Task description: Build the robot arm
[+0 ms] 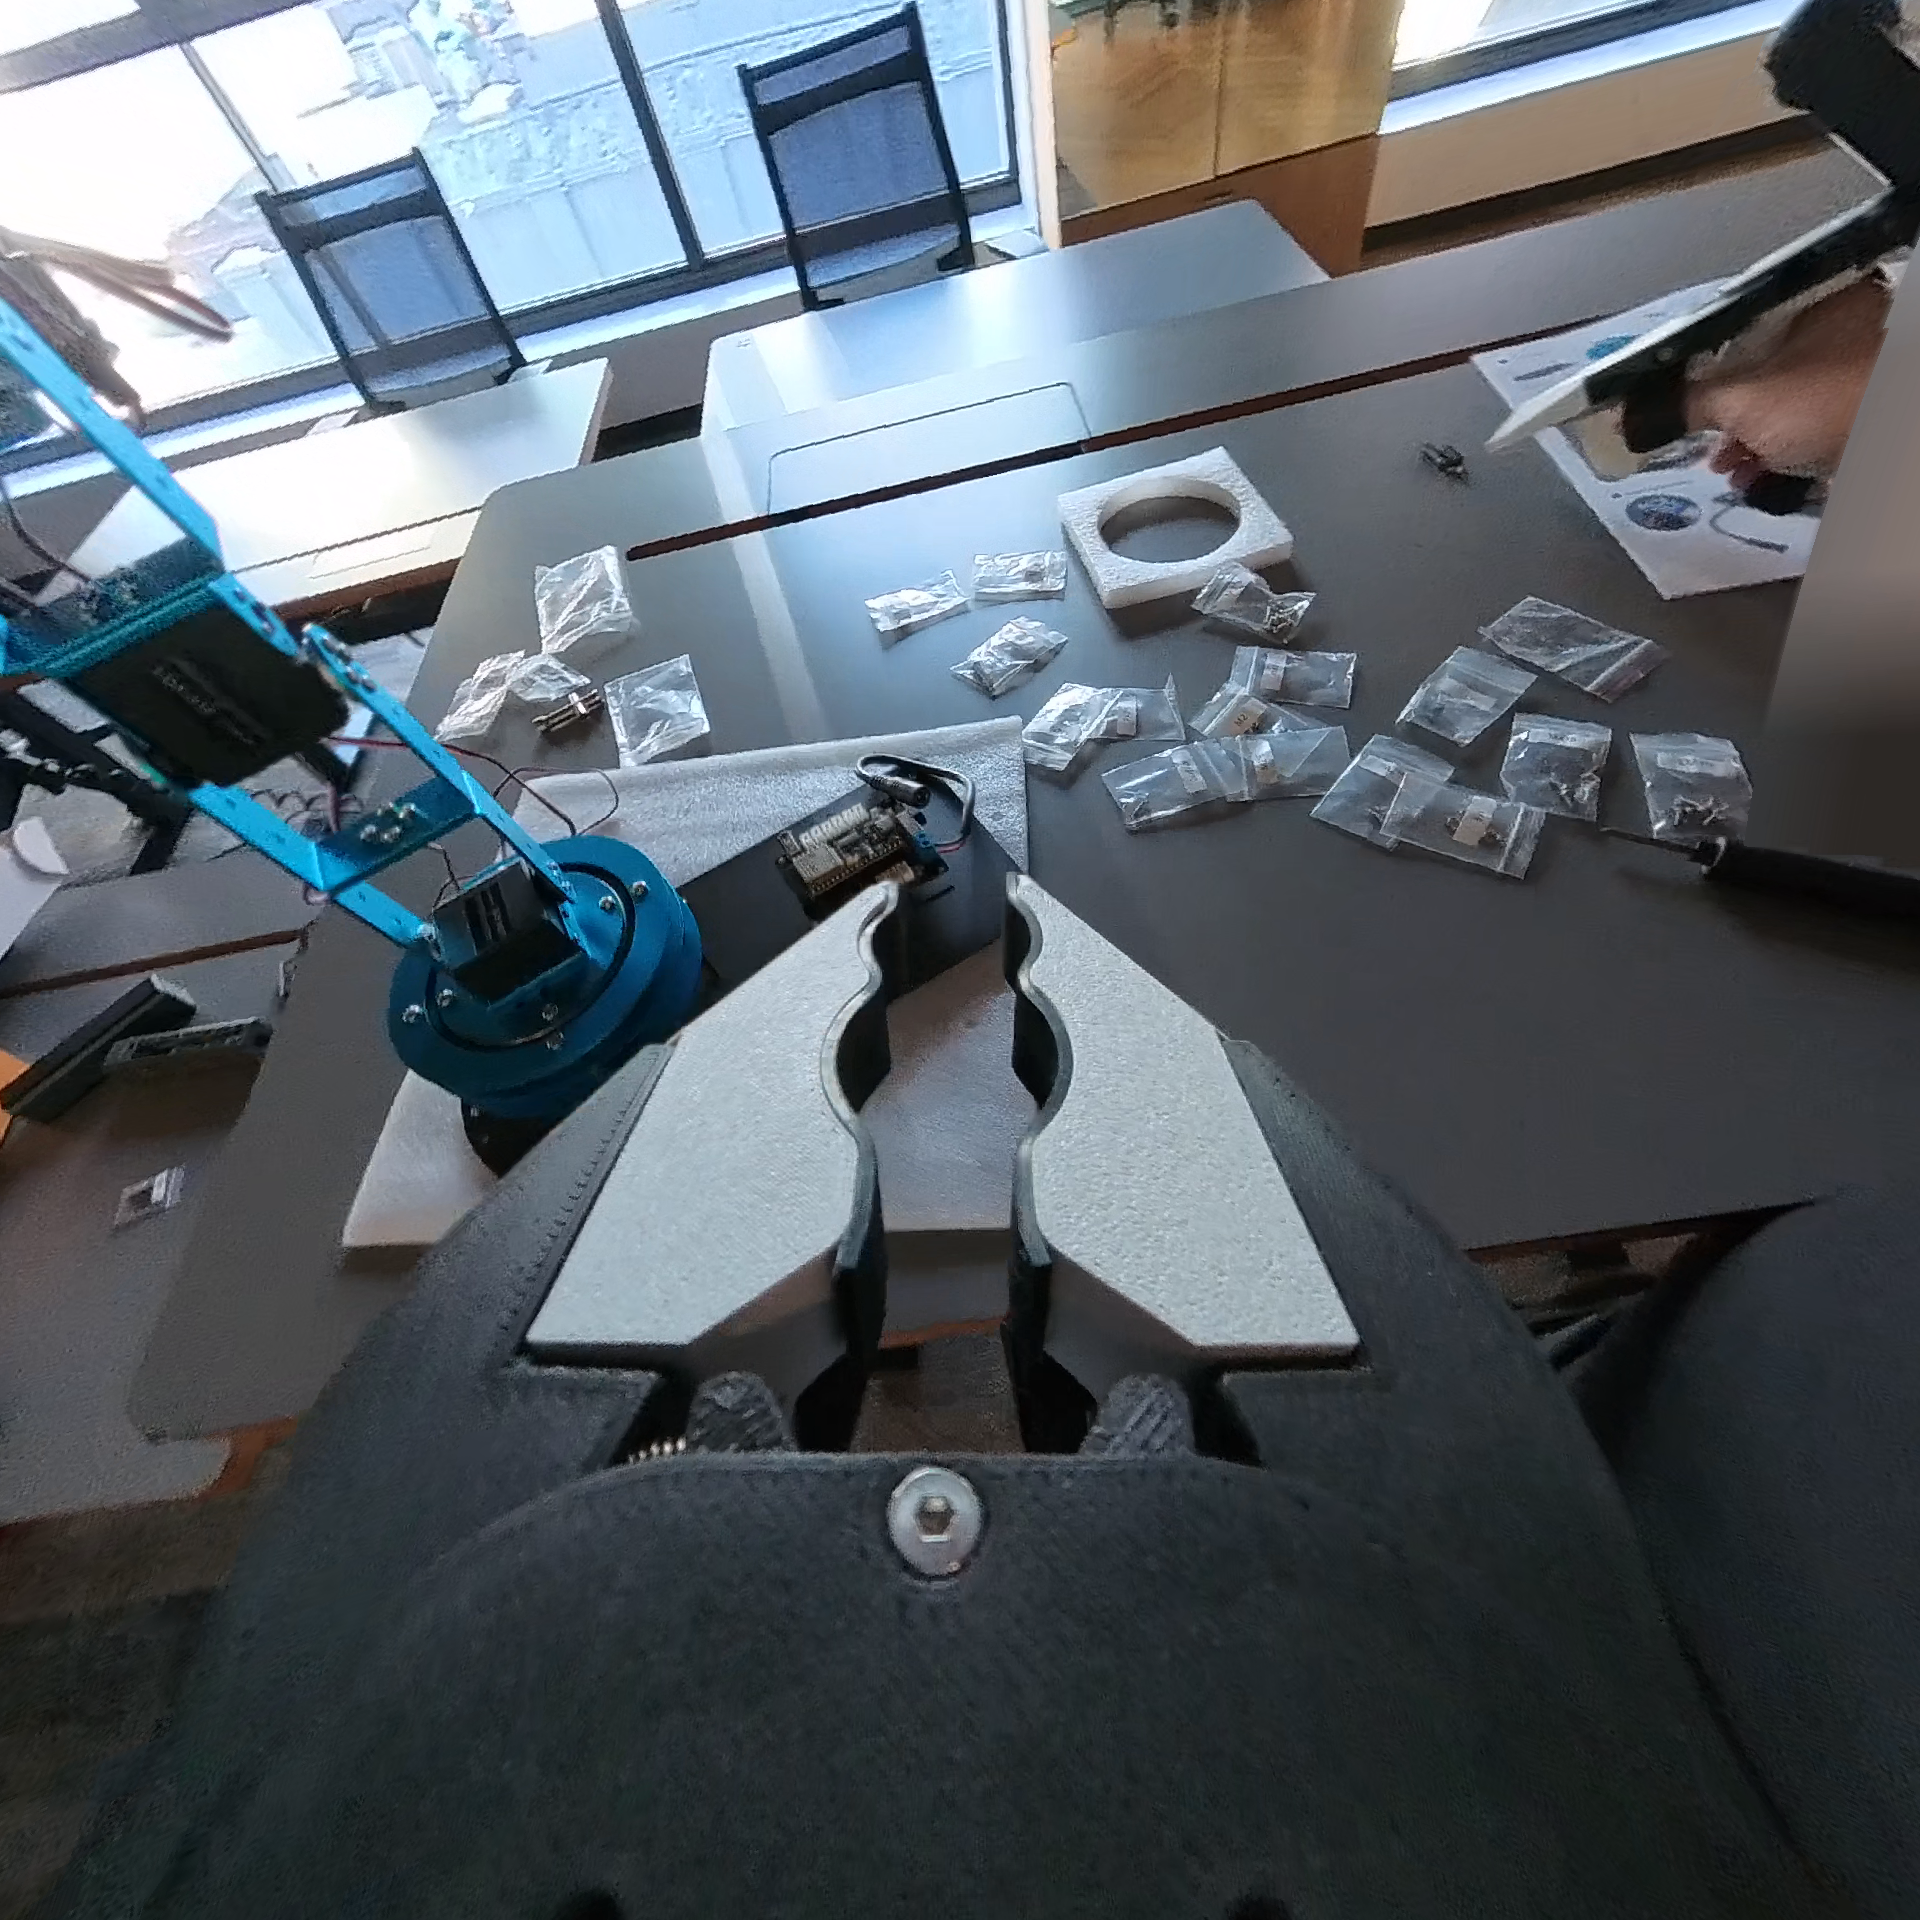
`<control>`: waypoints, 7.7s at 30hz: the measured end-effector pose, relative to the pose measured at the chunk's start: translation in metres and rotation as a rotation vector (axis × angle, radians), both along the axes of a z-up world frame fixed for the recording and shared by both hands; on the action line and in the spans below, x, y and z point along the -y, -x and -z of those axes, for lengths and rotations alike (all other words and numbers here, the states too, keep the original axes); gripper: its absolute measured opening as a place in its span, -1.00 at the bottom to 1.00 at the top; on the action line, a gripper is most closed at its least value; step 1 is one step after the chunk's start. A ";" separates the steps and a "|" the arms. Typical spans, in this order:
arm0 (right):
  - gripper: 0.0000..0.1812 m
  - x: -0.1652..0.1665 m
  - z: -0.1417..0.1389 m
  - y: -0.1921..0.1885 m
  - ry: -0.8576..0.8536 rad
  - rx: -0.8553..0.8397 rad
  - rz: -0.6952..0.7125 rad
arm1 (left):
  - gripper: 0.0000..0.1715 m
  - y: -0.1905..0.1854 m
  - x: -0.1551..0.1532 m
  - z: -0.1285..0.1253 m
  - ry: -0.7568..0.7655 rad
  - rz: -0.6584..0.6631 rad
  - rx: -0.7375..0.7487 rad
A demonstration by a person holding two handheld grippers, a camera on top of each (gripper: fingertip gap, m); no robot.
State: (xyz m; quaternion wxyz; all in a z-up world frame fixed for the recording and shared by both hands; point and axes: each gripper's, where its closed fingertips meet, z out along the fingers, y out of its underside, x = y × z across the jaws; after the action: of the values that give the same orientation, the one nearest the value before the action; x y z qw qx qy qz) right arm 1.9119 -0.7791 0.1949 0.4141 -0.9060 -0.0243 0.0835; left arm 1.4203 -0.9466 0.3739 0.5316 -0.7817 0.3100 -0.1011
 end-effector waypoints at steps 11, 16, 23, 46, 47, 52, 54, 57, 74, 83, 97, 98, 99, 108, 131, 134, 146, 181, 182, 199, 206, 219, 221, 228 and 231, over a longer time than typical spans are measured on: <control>-0.76 -0.014 0.021 -0.004 0.037 0.146 0.062 | -0.83 0.033 -0.044 0.013 0.016 0.116 -0.001; -0.76 -0.016 0.015 -0.005 0.026 0.138 0.078 | -0.82 0.046 -0.055 0.016 0.029 0.120 0.010; -0.81 -0.019 0.021 -0.003 0.085 0.199 0.070 | -0.82 0.056 -0.061 0.023 0.046 0.110 0.008; -0.97 0.007 0.020 0.012 0.098 -0.024 -0.116 | -0.84 0.051 -0.057 0.023 0.043 0.091 0.007; -0.95 0.007 0.021 0.012 0.093 0.015 -0.144 | -0.84 0.051 -0.056 0.023 0.044 0.090 0.005; -0.73 -0.013 -0.001 -0.007 -0.028 0.091 -0.133 | -0.84 0.053 -0.054 0.021 0.046 0.076 -0.001; -0.73 -0.021 0.005 -0.012 -0.016 0.125 -0.162 | -0.84 0.052 -0.052 0.020 0.047 0.074 -0.006; -0.70 -0.026 0.019 -0.009 0.031 0.147 -0.213 | -0.84 0.052 -0.050 0.019 0.044 0.069 -0.023; -0.82 -0.096 0.019 0.158 0.143 0.301 -0.656 | -0.84 0.041 -0.051 0.020 0.049 0.066 -0.031; -0.69 -0.071 -0.045 0.035 0.047 0.287 -0.517 | -0.86 0.052 -0.047 0.019 0.052 0.032 -0.017; -0.81 -0.043 0.013 -0.003 0.391 0.059 -0.124 | -0.90 0.026 -0.050 0.028 0.080 0.099 -0.074; -0.81 -0.044 0.015 -0.003 0.400 0.075 -0.105 | -0.90 0.026 -0.050 0.029 0.082 0.098 -0.076; -0.82 -0.043 0.019 -0.004 0.422 0.101 -0.098 | -0.89 0.026 -0.050 0.030 0.084 0.097 -0.077; -0.94 -0.063 0.006 0.028 0.333 0.154 -0.196 | -0.90 0.038 -0.049 0.031 0.078 0.072 -0.047; -0.88 0.009 0.007 0.025 0.089 0.276 -0.825 | -0.91 0.048 -0.045 0.034 0.103 0.053 -0.050; -0.88 0.012 0.015 0.025 0.074 0.282 -0.857 | -0.91 0.038 -0.046 0.029 0.093 0.067 -0.087; -0.84 0.017 0.021 0.015 0.091 0.238 -0.919 | -0.91 0.010 -0.029 0.023 0.095 0.071 -0.182; -0.98 0.094 -0.035 0.091 -0.086 0.268 -0.841 | -0.94 -0.151 0.001 0.022 0.114 0.504 0.011; -0.98 0.101 -0.035 0.090 -0.092 0.290 -0.863 | -0.94 -0.166 0.011 0.020 0.140 0.514 0.061; -0.99 0.154 -0.036 0.088 -0.217 0.249 -1.085 | -0.89 -0.279 0.098 0.028 0.419 0.240 0.514; -0.99 0.156 -0.046 0.083 -0.276 0.198 -1.104 | -0.85 -0.288 0.097 0.038 0.435 0.174 0.514; -0.99 0.164 -0.077 0.095 -0.371 0.100 -1.097 | -0.80 -0.284 0.072 0.042 0.442 0.181 0.601; -0.99 0.169 -0.083 0.109 -0.381 0.075 -1.110 | -0.81 -0.276 0.068 0.043 0.445 0.183 0.597; -0.99 0.182 -0.098 0.189 -0.350 -0.007 -1.166 | -0.85 -0.217 0.054 0.051 0.385 0.164 0.495; -0.99 0.175 -0.110 0.230 -0.365 -0.083 -1.154 | -0.86 -0.179 0.043 0.062 0.382 0.159 0.459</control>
State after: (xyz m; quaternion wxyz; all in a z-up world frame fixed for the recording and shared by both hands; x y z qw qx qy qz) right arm 1.6823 -0.9541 0.3052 0.4512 -0.6570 -0.5094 0.3245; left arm 1.5994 -0.9895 0.3121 0.4217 -0.7975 0.2176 -0.3726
